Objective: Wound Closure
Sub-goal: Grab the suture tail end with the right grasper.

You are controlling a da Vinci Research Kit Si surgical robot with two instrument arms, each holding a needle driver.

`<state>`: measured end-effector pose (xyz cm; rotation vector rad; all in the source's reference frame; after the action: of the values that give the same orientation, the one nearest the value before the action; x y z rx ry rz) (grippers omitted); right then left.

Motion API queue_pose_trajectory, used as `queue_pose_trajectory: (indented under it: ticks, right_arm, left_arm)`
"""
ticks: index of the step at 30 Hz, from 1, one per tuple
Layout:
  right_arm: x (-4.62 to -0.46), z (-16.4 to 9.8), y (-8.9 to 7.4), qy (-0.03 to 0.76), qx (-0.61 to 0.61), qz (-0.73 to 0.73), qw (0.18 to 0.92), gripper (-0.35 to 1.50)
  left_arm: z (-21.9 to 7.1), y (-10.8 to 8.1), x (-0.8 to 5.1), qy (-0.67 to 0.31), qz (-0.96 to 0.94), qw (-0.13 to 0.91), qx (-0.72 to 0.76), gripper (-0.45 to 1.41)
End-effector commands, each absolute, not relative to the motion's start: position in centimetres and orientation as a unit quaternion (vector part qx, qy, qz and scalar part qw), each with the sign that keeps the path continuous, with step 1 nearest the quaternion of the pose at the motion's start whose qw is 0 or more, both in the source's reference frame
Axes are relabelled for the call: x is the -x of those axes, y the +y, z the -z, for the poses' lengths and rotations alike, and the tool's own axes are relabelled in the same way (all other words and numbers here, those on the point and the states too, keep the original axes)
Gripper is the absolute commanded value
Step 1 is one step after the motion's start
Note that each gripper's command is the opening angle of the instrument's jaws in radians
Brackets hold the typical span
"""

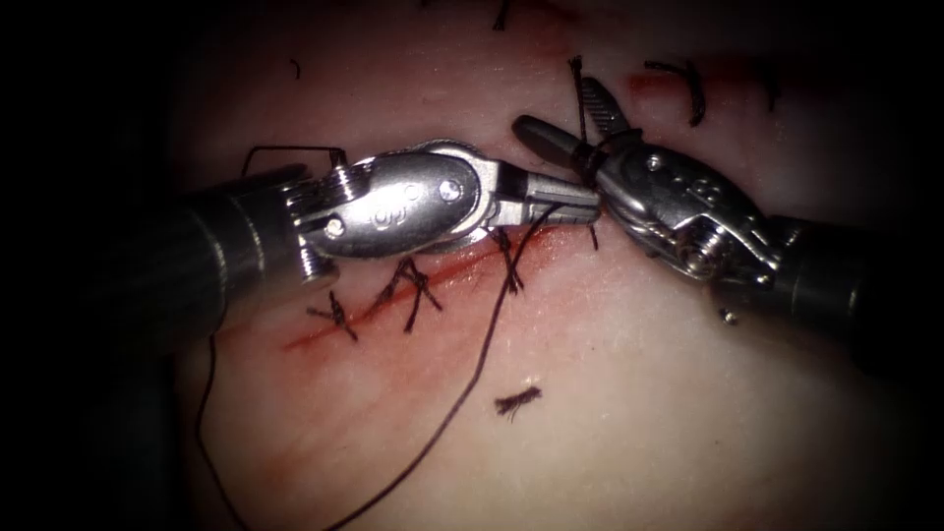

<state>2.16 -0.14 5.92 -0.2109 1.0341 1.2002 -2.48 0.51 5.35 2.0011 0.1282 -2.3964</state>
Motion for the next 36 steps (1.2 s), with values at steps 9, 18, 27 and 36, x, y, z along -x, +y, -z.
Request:
queue_pose_trajectory:
  ticks: [9, 18, 27, 36]
  right_arm:
    - [-2.22, -5.93, 0.00, 0.461, 0.103, -0.554, 0.685, 0.83]
    - [-2.25, -5.99, -0.01, 0.465, 0.106, -0.530, 0.701, -0.35]
    - [-2.16, -5.89, -0.01, 0.470, 0.129, -0.467, 0.738, -0.35]
    - [-2.18, -5.84, -0.01, 0.475, 0.135, -0.452, 0.743, -0.35]
  left_arm:
    - [-5.38, 0.55, 2.55, 0.039, 0.768, 0.009, -0.639, -0.35]
    - [-5.36, 0.52, 2.57, 0.039, 0.769, 0.006, -0.638, -0.35]
    - [-5.35, 0.52, 2.56, 0.040, 0.769, 0.005, -0.638, -0.35]
    - [-5.34, 0.52, 2.53, 0.042, 0.769, 0.007, -0.638, -0.35]
